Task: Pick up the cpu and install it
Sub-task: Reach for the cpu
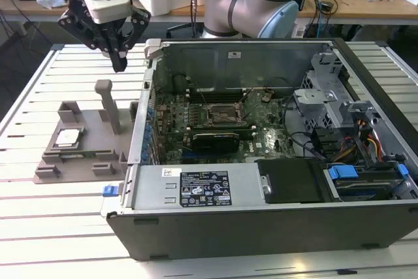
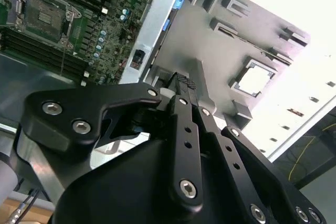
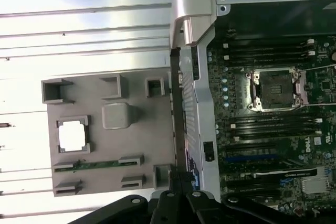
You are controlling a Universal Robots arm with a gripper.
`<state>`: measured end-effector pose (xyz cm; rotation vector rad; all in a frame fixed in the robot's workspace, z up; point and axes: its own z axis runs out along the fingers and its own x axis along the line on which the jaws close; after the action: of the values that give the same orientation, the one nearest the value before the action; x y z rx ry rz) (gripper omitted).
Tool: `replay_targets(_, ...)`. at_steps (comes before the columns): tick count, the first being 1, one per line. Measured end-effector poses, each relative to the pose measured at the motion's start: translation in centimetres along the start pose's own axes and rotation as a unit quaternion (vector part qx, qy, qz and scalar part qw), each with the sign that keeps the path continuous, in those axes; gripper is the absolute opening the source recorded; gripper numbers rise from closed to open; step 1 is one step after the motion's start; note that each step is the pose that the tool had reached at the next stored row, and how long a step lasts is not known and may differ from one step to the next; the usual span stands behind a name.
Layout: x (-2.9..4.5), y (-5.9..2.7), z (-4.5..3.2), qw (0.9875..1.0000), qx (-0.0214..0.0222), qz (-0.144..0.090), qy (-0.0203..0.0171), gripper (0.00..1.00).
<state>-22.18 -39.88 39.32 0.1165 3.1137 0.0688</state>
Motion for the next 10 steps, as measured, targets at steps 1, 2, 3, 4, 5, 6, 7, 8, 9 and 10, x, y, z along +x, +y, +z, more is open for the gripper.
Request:
replay_targets(1,0.16,-0.01,-0.01,1.0,0.0,0.0,0.0,0.11)
replay_targets(2,0.28,-0.02,-0.01,1.0,0.0,0.0,0.0,0.11)
replay_targets(3,0.42,-0.03,-0.01,1.0,0.0,0.0,0.0,0.11)
replay_targets(4,0.51,-0.04,-0.01,1.0,0.0,0.0,0.0,0.11)
replay_targets(5,0.66,-0.05,-0.01,1.0,0.0,0.0,0.0,0.11)
replay_targets(6,0.88,-0.06,-0.02,1.0,0.0,0.0,0.0,0.11)
replay_targets(7,1.0,-0.07,-0.02,1.0,0.0,0.0,0.0,0.11)
replay_targets(8,1.13,-0.08,-0.03,1.0,0.0,0.0,0.0,0.11)
replay_targets(9,1.28,-0.09,-0.03,1.0,0.0,0.0,0.0,0.11)
replay_targets(10,1.41,-0.1,-0.03,1.0,0.0,0.0,0.0,0.11)
